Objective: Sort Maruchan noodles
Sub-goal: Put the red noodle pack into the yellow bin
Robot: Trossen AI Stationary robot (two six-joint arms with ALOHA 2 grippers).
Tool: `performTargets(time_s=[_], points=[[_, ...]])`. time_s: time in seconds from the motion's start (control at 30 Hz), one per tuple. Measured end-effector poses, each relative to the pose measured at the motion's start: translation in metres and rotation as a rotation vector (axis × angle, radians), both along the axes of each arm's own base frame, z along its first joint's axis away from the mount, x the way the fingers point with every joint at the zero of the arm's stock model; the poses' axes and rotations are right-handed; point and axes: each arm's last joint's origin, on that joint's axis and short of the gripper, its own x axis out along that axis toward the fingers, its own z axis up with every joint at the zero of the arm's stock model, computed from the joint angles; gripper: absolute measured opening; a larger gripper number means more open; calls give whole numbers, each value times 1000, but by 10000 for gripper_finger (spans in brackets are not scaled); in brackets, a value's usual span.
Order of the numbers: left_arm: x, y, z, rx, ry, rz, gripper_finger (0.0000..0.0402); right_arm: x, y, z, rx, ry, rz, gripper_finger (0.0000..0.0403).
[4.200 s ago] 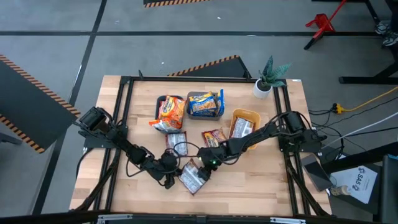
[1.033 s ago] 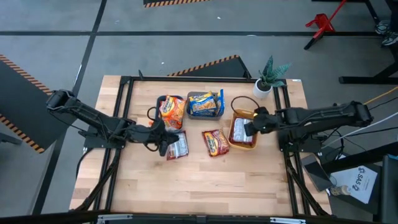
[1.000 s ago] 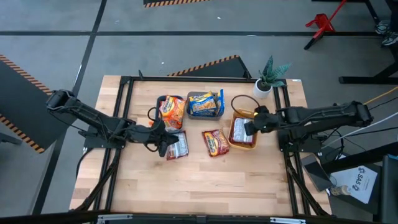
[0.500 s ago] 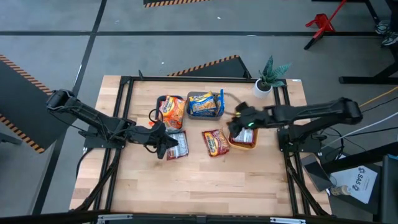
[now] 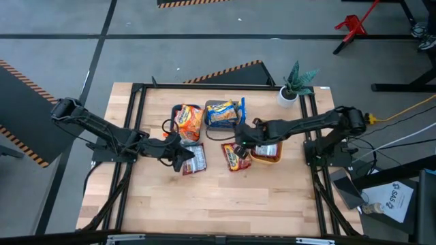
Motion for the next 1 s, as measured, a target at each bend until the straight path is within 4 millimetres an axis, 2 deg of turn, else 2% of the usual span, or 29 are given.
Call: performTargets(time_s=[0.07,0.27,0.57,1.0], points=[[0,0,0,8,4,9,71,3,0,-1,-11,24,20,6],[-2,-2,-1,33,6,43,71,0,-1,-17,-33,95,21,7],[-4,-4,-2,49,12,59,71,11,2,-31,-32,43,51,2],[-5,-4,-4,17,23,82,71,18,8,-56,28,107,96,0]])
